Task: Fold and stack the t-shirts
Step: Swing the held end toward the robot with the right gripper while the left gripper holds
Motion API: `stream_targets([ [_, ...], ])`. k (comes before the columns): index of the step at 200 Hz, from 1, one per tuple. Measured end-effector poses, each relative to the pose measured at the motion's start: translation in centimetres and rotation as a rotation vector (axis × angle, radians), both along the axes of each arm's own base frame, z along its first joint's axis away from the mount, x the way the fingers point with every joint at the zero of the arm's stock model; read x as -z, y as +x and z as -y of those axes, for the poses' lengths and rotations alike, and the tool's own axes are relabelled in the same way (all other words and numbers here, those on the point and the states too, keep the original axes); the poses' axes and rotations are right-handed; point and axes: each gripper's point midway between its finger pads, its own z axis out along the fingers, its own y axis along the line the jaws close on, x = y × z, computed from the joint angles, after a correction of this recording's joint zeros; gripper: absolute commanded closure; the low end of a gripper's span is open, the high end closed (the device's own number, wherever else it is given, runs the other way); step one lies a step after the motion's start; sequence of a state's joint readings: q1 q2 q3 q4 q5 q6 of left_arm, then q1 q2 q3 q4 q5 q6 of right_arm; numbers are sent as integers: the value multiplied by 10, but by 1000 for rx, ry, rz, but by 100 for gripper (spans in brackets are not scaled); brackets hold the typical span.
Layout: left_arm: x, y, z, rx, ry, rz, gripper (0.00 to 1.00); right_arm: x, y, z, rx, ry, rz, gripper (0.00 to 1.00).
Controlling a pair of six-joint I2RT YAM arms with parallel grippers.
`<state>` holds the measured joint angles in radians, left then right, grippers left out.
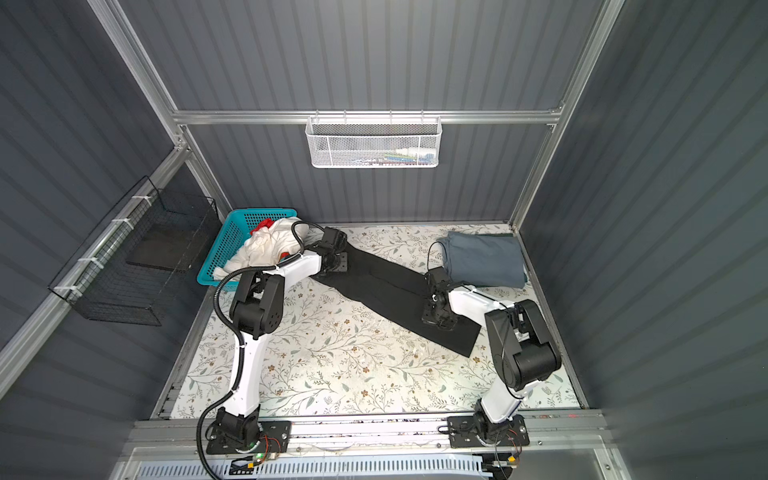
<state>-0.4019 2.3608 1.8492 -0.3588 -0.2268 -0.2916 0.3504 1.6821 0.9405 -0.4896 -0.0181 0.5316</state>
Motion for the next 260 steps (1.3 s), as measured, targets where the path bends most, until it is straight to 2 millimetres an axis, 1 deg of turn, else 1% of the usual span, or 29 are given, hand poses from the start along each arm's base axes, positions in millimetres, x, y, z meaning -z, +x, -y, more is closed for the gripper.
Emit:
stream_targets([
  [19,-1,18,7,19,-7,24,43,1,-6,-13,-60,20,-15,93],
  [40,-2,35,17,57,-10,45,43,2,-11,-27,-119,40,-27,94],
  [55,-2,43,23,87,-7,58,42,1,-15,-35,-156,57,-36,95],
  [66,-3,47,23,105,0,67,42,1,-18,-42,-178,73,-43,97],
  [93,-4,52,27,162,22,84,38,1,-27,-58,-246,104,-58,99],
  [115,-6,56,29,198,36,100,37,2,-37,-72,-302,128,-73,100],
  [133,-7,63,35,218,26,122,36,3,-45,-83,-335,157,-86,100],
  [148,-4,68,41,237,11,135,36,3,-51,-92,-358,184,-91,100],
  [193,-8,77,57,278,-53,182,35,2,-64,-112,-431,203,-106,100],
  [217,-10,83,66,300,-91,210,32,2,-75,-126,-501,198,-126,100],
  [260,-13,92,81,331,-162,249,31,1,-88,-154,-622,197,-172,100],
])
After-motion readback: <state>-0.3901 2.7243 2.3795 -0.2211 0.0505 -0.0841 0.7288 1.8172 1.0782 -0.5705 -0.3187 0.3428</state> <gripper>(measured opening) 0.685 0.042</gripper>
